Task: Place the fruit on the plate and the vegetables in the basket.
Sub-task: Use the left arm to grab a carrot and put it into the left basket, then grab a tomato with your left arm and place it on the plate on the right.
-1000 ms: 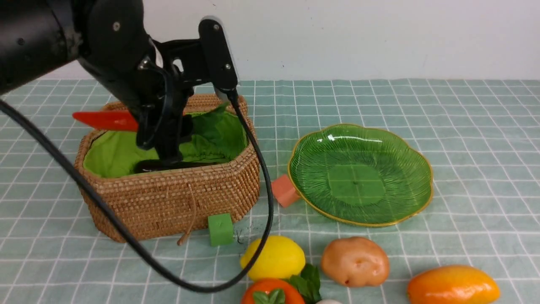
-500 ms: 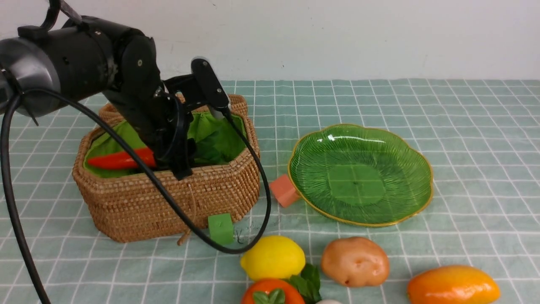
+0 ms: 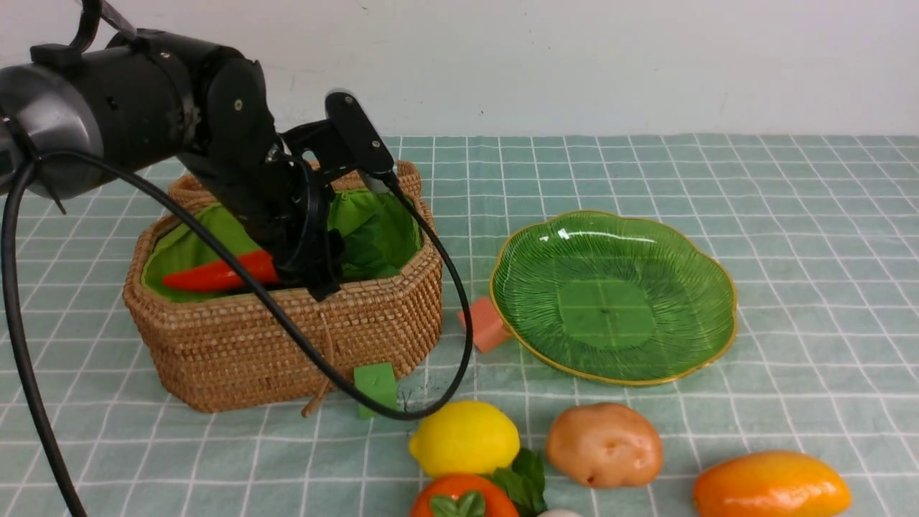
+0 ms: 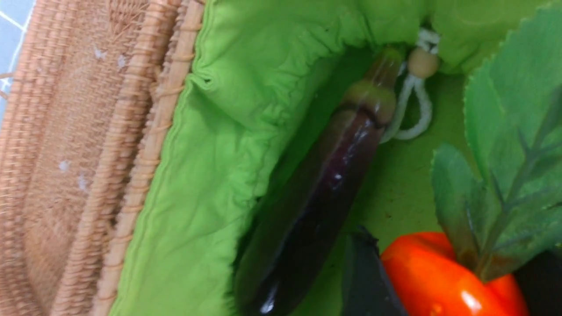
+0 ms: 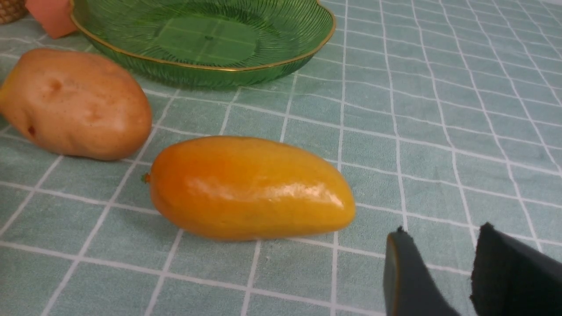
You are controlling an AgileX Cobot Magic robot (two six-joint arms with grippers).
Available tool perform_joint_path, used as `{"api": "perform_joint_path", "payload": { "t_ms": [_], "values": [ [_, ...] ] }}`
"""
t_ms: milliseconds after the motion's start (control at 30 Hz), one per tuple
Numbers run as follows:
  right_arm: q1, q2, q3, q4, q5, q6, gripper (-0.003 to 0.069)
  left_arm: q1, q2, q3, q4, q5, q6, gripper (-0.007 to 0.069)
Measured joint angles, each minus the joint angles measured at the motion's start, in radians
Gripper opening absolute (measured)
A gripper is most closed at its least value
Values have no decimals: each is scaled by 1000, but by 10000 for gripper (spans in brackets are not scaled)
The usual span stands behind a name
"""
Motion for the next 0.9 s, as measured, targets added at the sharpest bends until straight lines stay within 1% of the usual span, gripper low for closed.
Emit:
{"api": "perform_joint_path", "payload": {
  "t_ms": [200,300,367,400,433,500,533,567,600,633,733,767,800,833,900],
  "values": [
    [0,0,0,0,0,0,241,0,0,0,-6,-8,-12,378],
    [0,0,0,0,0,0,241,0,0,0,-7,-15,-30,417],
    [0,0,0,0,0,0,241,0,-3,0,-6,-7,-38,516],
    [0,0,0,0,0,0,241,0,-4,0,-6,-7,-38,516],
    [0,0,0,0,0,0,241,1,-16,0,-4,2,-39,590],
    [0,0,0,1,0,0,241,5,-47,0,-4,27,-41,646],
    [0,0,0,1,0,0,241,5,-54,0,-5,35,-41,652],
    [0,0,0,1,0,0,241,5,-95,0,-6,75,-41,664],
    [0,0,0,0,0,0,241,5,-95,0,-6,75,-41,664],
    [0,0,0,0,0,0,241,5,-121,0,-13,113,-41,666],
    [0,0,0,0,0,0,241,5,-216,0,-96,313,-57,648],
    [0,0,0,1,0,0,241,5,-252,0,-154,397,-97,633],
    [0,0,0,1,0,0,241,5,-274,0,-197,430,-145,622],
    [0,0,0,1,0,0,241,5,-285,0,-223,442,-181,613],
    [0,0,0,1,0,0,241,5,-310,3,-324,459,-336,590]
  ]
}}
